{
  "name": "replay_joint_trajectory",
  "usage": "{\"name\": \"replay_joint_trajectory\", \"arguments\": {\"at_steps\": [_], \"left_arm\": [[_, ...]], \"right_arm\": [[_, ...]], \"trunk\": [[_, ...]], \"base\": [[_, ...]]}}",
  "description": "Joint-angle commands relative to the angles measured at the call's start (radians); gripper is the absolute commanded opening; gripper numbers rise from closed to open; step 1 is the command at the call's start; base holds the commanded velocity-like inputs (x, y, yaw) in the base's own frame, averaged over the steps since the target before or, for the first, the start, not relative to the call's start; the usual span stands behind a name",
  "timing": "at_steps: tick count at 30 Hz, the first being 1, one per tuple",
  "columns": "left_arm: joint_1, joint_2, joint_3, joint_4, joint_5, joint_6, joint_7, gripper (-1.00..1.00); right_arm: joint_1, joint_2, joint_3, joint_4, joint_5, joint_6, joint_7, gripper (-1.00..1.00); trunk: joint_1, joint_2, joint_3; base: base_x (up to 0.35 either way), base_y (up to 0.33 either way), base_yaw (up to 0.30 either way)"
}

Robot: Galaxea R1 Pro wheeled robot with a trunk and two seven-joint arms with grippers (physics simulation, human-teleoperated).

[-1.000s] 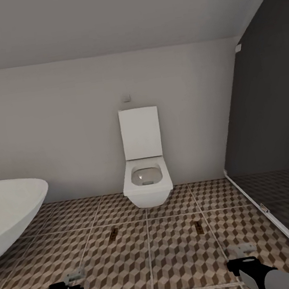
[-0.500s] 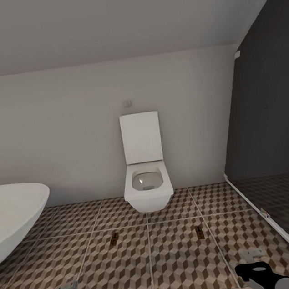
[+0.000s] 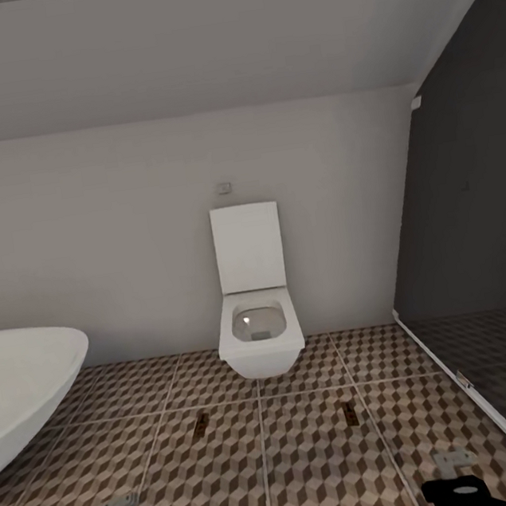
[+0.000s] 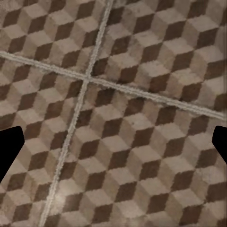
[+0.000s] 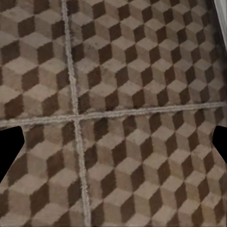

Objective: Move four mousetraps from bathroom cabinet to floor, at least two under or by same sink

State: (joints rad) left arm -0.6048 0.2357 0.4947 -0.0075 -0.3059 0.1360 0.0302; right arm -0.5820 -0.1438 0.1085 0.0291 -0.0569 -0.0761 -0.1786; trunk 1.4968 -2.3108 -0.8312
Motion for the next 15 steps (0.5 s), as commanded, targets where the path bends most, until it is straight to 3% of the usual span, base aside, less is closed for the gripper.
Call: {"name": "replay_joint_trajectory", "arguments": {"at_steps": [1,15], "left_arm": [[0.0,-0.002,0.008,-0.001,-0.009,0.0,0.002,1.0],[0.086,-0.022,0.009,0.003,-0.008,-0.037,0.001,1.0]], "right_arm": [[0.004,0.0,0.008,0.003,-0.006,-0.006,-0.001,1.0],[0.136,-0.003,0.008,0.003,-0.011,-0.076,0.008,1.0]], "trunk": [[-0.004,0.007,0.002],[-0.058,0.105,0.046]], "base": [[0.0,0.0,0.0],[0.0,0.0,0.0]]}}
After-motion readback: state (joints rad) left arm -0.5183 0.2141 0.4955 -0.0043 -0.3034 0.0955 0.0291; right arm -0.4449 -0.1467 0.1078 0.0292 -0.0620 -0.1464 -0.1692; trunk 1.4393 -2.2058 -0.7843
